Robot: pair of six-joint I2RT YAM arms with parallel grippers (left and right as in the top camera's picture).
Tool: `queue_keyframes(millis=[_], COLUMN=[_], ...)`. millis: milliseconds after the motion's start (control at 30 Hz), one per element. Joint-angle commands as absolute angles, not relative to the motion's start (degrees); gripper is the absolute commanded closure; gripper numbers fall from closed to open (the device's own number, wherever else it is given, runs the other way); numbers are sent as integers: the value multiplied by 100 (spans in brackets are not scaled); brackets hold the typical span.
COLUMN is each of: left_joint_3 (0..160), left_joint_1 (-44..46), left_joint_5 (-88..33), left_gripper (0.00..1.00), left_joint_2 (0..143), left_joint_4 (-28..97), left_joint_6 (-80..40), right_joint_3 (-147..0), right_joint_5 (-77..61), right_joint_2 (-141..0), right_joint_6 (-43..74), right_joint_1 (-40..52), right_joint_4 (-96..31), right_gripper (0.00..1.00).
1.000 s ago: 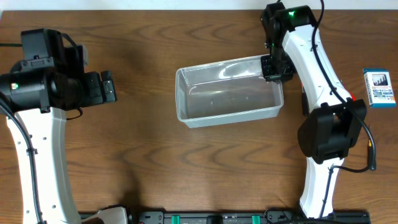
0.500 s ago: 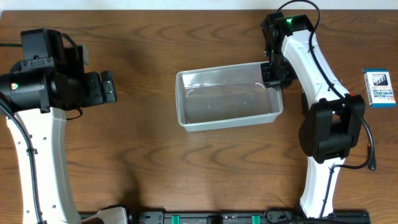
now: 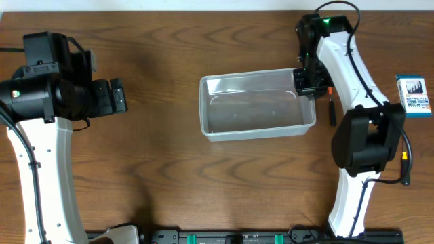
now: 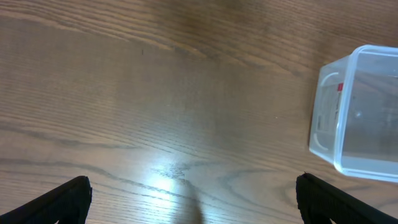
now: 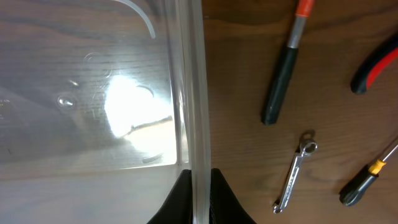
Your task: Pack container
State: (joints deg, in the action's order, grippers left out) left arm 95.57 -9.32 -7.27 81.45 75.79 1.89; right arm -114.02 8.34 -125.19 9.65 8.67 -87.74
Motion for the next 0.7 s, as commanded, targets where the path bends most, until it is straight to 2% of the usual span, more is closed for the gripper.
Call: queue_keyframes(millis=[0, 367, 667], left_joint_3=[9660, 9660, 9660], left_joint_1=[-958, -958, -958], left_joint_5=[-679, -681, -681], left_gripper=[2, 2, 2], left_joint_2=[8162, 8162, 8162], left_joint_4=[7605, 7609, 7625], left_joint_6=[167, 167, 167], right_joint_3=[-11351, -11253, -10868], right_joint_5=[897, 849, 679], right_joint_2=[-12396, -12396, -12396], right_joint_6=[1048, 1079, 1111], right_joint_1=[788, 829, 827], right_joint_4=[-8783, -8759, -8484], right_gripper=[98, 92, 93])
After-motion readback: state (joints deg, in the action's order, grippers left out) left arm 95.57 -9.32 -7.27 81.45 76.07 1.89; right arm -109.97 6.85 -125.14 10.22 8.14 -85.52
